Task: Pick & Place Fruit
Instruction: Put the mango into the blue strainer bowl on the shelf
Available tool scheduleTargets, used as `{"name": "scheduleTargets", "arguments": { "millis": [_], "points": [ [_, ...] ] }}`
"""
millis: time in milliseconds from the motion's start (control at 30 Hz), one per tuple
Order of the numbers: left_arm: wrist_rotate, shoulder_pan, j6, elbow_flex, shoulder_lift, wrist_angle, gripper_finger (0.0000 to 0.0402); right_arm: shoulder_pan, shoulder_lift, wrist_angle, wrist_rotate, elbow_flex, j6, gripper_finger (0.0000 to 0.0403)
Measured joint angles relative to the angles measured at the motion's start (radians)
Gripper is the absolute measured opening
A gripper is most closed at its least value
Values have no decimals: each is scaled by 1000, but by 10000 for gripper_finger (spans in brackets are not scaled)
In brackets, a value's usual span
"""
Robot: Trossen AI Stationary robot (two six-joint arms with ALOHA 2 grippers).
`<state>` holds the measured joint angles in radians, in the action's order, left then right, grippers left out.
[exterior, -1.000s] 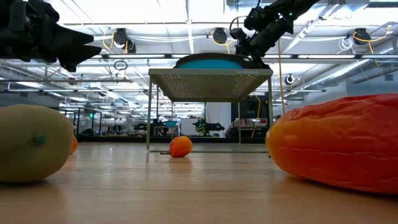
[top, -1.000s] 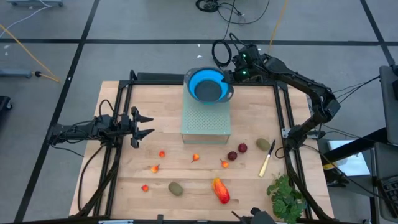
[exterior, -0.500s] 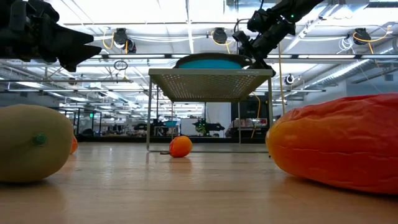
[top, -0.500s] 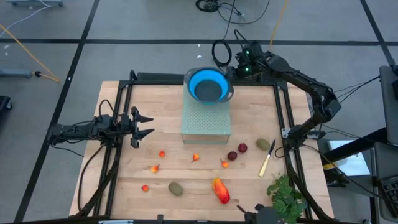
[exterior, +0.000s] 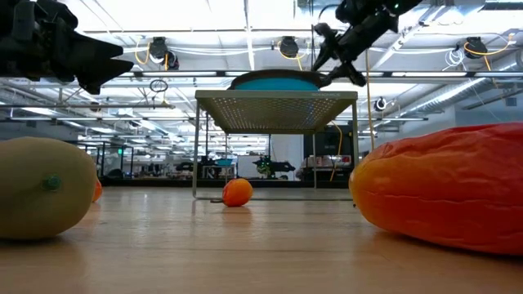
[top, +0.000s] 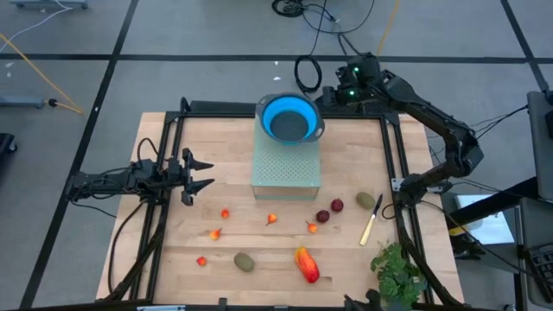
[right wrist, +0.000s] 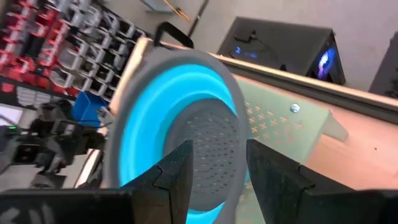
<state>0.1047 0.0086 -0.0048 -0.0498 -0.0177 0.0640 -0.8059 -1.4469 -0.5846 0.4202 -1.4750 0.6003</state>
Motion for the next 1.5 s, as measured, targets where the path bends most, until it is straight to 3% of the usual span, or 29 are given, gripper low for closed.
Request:
{"name": "scheduleTargets", "arguments": {
  "millis": [233, 767, 1267, 1500],
  "points": [
    [0, 0, 0, 0, 0, 0, 234, 0, 119, -13, -5, 0, 13, 141],
    [0, 0, 0, 0, 0, 0, 234, 2, 352, -235, -54, 0, -66, 141],
    [1, 0, 0, 0, 0, 0, 234, 2, 489, -288, -54, 3, -160, 141],
    [1, 0, 0, 0, 0, 0, 234, 3, 556, -231, -54, 92, -179, 141]
  ]
}}
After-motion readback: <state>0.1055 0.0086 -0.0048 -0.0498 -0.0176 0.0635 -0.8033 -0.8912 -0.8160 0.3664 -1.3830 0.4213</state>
